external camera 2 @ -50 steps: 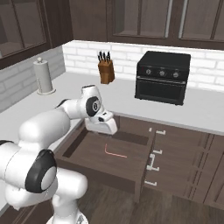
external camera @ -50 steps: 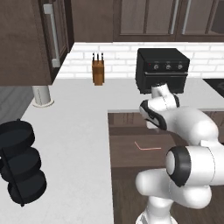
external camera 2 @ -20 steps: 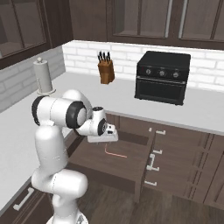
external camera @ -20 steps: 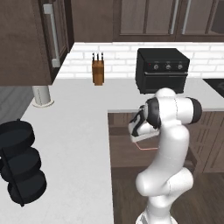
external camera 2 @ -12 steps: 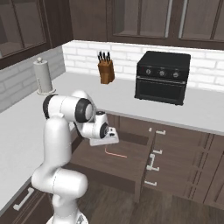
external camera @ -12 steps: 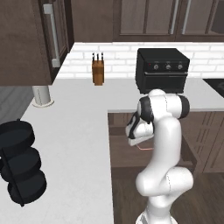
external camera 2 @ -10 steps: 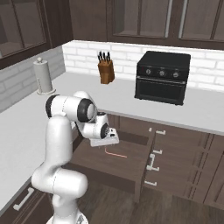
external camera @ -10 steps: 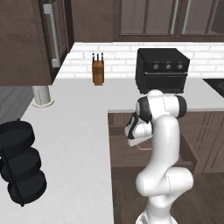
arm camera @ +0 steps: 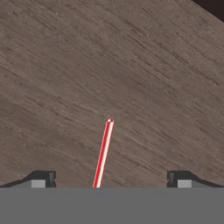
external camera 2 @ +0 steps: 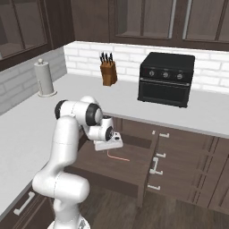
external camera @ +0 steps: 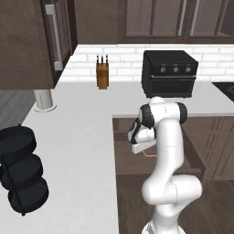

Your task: Take a straw from the drawer in front and place it inside the glass cup on the dining counter.

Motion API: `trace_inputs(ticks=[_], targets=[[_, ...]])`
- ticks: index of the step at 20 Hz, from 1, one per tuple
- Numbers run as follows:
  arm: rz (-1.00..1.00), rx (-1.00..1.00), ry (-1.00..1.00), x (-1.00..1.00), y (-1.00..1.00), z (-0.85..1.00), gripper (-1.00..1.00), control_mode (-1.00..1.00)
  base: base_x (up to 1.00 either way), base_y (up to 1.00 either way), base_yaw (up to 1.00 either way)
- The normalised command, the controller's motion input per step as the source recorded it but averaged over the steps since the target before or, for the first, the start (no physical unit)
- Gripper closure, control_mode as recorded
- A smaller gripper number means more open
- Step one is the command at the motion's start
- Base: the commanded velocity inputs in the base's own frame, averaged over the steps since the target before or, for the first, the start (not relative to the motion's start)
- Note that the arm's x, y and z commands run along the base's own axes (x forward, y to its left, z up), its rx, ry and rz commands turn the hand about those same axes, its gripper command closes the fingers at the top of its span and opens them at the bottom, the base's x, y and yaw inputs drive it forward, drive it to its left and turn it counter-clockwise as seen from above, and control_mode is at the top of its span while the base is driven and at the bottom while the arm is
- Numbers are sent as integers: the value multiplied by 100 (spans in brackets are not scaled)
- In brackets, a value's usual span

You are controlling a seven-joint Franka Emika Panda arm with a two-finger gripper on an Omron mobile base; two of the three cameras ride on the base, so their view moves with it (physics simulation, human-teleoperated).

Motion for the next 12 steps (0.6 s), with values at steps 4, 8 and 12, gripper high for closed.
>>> trace_inputs(ticks=[4, 8, 12], targets=[[1, 1, 0, -2, 0, -45, -100, -100, 0, 0, 0], [0, 1, 0, -15, 0, -34, 100, -100, 0, 0, 0], [0, 1, -1, -31, 0, -18, 100, -100, 0, 0, 0]])
